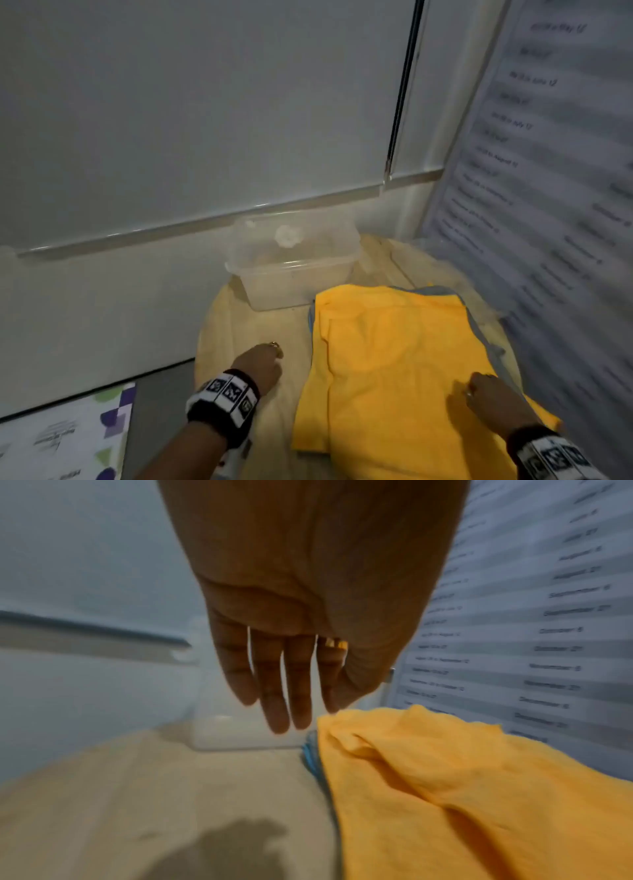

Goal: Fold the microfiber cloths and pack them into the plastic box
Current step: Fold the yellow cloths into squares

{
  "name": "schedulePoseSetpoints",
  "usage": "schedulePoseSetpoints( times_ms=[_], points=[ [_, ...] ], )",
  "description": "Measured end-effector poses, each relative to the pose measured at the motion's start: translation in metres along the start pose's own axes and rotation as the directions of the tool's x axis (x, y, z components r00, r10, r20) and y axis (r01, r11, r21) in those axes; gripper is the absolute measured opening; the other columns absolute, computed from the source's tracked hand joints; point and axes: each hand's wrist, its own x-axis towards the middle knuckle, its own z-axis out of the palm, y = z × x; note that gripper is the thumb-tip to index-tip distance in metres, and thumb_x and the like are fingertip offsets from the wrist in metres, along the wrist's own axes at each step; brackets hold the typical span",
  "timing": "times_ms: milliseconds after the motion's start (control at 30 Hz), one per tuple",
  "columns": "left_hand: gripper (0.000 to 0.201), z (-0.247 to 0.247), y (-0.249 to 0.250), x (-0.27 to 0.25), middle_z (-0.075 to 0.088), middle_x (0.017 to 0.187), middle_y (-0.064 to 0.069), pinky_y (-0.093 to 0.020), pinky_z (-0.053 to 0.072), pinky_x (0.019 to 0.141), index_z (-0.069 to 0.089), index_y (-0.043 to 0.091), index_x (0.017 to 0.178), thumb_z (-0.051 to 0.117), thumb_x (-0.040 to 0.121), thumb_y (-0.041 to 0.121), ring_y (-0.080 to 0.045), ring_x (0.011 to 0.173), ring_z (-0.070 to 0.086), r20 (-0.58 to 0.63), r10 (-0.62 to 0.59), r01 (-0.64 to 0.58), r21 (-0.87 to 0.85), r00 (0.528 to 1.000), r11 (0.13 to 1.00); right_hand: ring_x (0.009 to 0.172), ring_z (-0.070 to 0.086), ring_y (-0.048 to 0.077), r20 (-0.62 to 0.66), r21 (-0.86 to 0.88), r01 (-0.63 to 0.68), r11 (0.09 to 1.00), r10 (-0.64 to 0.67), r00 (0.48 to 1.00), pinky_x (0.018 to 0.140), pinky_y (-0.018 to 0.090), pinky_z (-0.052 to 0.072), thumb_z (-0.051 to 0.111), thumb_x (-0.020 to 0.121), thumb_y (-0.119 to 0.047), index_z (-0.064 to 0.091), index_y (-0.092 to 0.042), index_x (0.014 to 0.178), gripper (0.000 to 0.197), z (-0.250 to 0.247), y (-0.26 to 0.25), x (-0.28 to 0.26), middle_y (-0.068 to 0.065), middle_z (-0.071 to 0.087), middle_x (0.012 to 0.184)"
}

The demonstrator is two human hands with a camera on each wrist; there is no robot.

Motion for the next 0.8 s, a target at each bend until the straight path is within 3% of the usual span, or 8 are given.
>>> schedulePoseSetpoints(
  times_ms=[133,200,300,400,533,600,700,800],
  points=[
    [0.031,0.029,0.061,0.018,0.057,0.125,-0.012,-0.026,0.042,0.09,0.052,0.011,0.124,0.04,0.096,0.018,-0.023,0.113,0.055,0.007,0.103,-0.099,-0.227,0.995,0.969,0.122,0.04,0.027,-0.083,0.07,0.0,0.998,0.006,0.997,0.091,0.039,0.043,0.05,0.094,-0.041,0.039,-0.021,0.13,0.042,0.038,-0.069,0.016,0.007,0.029,0.141],
    [0.04,0.047,0.082,0.024,0.05,0.133,-0.014,-0.029,0.039,0.097,0.043,0.007,0.133,0.041,0.098,0.026,-0.026,0.121,0.049,0.082,0.026,-0.002,-0.282,0.996,0.959,0.131,0.032,0.031,-0.018,0.087,-0.071,0.994,0.073,0.997,0.098,0.046,0.039,0.049,0.091,-0.048,0.031,-0.024,0.137,0.055,0.054,-0.084,0.014,0.006,0.023,0.147],
    [0.061,0.069,0.091,0.027,0.04,0.142,-0.014,-0.032,0.039,0.1,0.034,0.003,0.138,0.046,0.094,0.044,-0.029,0.128,0.044,0.239,-0.123,0.196,-0.312,0.963,0.93,0.128,0.037,0.029,-0.071,0.084,-0.065,0.994,0.071,0.995,0.097,0.045,0.037,0.04,0.094,-0.047,0.035,-0.024,0.135,0.047,0.069,-0.085,0.014,0.004,0.035,0.141],
    [0.056,0.079,0.088,0.03,0.048,0.135,-0.012,-0.031,0.041,0.097,0.046,0.004,0.129,0.053,0.09,0.045,-0.028,0.123,0.048,0.228,-0.143,0.22,-0.363,0.963,0.905,0.112,0.047,0.03,-0.174,0.155,-0.03,0.988,0.057,0.983,0.089,0.042,0.043,0.036,0.099,-0.032,0.053,-0.016,0.117,0.029,0.061,-0.058,0.027,0.01,0.049,0.125],
    [0.029,0.082,0.084,0.029,0.06,0.108,-0.01,-0.029,0.038,0.084,0.058,0.004,0.101,0.049,0.095,0.032,-0.03,0.114,0.053,0.056,-0.142,0.151,-0.509,0.988,0.847,0.122,0.041,0.037,-0.152,0.186,-0.365,0.912,0.394,0.907,0.098,0.048,0.039,0.049,0.091,-0.039,0.048,-0.01,0.122,0.043,0.047,-0.011,0.048,0.017,0.041,0.135],
    [0.038,0.077,0.083,0.028,0.055,0.123,-0.018,-0.031,0.038,0.091,0.05,-0.001,0.121,0.043,0.098,0.028,-0.032,0.119,0.05,0.036,-0.168,0.159,-0.563,0.985,0.811,0.129,0.035,0.04,0.003,0.232,-0.485,0.843,0.498,0.867,0.103,0.053,0.034,0.053,0.085,-0.055,0.036,-0.008,0.135,0.071,0.046,0.002,0.055,0.02,0.032,0.145],
    [0.043,0.066,0.072,0.027,0.048,0.134,-0.023,-0.035,0.037,0.098,0.04,-0.004,0.133,0.038,0.1,0.023,-0.034,0.124,0.047,-0.029,-0.199,0.142,-0.6,0.98,0.787,0.139,0.02,0.04,-0.033,0.186,-0.382,0.905,0.394,0.918,0.108,0.055,0.028,0.059,0.081,-0.054,0.017,-0.015,0.143,0.085,0.041,-0.007,0.056,0.017,0.013,0.154],
    [0.04,0.053,0.044,0.03,0.051,0.131,-0.024,-0.037,0.039,0.095,0.043,0.0,0.131,0.04,0.099,0.025,-0.036,0.12,0.049,-0.038,-0.238,0.163,-0.62,0.971,0.767,0.145,0.004,0.033,-0.206,0.064,-0.051,0.997,0.064,0.976,0.112,0.052,0.017,0.062,0.082,-0.03,0.025,-0.022,0.142,0.072,0.034,-0.043,0.056,0.011,0.007,0.157]
  ],
)
